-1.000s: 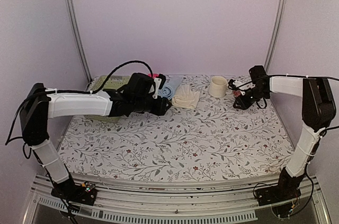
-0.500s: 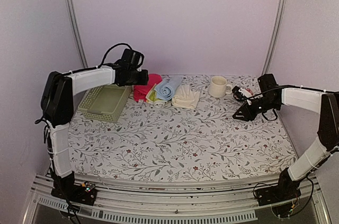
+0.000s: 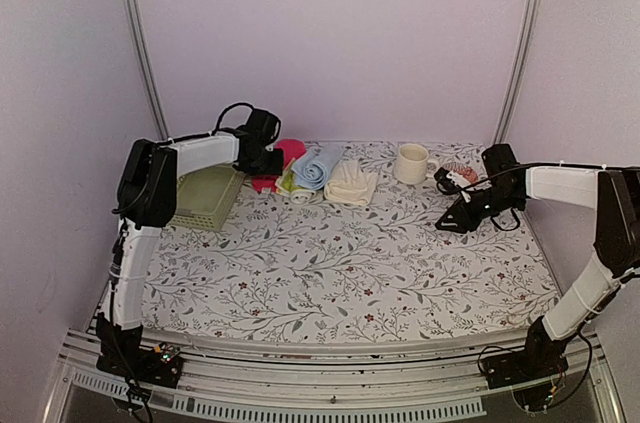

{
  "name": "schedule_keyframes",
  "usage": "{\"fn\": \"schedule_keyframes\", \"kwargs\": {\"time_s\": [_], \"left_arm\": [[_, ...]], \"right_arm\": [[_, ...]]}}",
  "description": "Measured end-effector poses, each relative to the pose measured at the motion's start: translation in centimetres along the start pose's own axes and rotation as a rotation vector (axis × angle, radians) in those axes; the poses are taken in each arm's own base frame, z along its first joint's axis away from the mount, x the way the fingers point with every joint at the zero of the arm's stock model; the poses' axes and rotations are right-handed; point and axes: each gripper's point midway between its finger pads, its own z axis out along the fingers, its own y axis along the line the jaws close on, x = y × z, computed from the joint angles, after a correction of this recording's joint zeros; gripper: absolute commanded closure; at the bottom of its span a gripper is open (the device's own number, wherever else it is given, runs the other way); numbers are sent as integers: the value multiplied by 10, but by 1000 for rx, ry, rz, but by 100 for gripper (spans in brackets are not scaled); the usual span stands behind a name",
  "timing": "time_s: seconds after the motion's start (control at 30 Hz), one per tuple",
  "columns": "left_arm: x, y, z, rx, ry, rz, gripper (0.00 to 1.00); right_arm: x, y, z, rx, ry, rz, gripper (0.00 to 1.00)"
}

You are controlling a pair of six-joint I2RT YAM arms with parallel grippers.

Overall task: Roll the towels
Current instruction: Pick up the towel from the towel pile.

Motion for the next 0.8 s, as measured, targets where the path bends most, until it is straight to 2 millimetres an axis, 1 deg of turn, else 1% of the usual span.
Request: {"fn": "schedule_keyframes", "kwargs": {"time_s": [0.07,0.13,0.17,0.23,0.33,0.4,0.5,0.57,0.63,0.7,0.73,0.77,0.8], "left_arm": [[2,1,12,-9,7,-4,59],[3,2,22,-19,11,-11,71],[3,3,26,-24,12,-14,78],[3,7,31,-35,13,-19,100],[-2,11,31,-51,2,-17,100],[-10,12,28,-57,-19,-17,100],[-22,12,16,-60,-45,-4,100],[-38,12,-2,-53,-79,7,100],[-63,8,-37,-26,-138,21,100],[-100,-1,-92,24,-238,34,100],[-119,-6,-127,56,-302,41,100],[-138,-12,-166,95,-373,51,100],[-152,-20,-202,136,-437,63,100]], "right_arm": [[0,0,0,0,0,-2,62],[0,1,0,-1,0,-3,62],[0,0,0,0,0,-3,62],[0,0,1,0,0,-3,62],[0,0,1,0,1,-3,62],[0,0,1,-1,3,-1,62],[2,0,3,-5,7,1,62],[2,0,4,-7,10,3,62],[3,1,5,-9,12,3,62],[3,2,6,-14,13,2,62],[3,3,6,-16,13,2,63],[3,3,6,-18,12,3,63],[2,4,6,-21,11,3,63]]}}
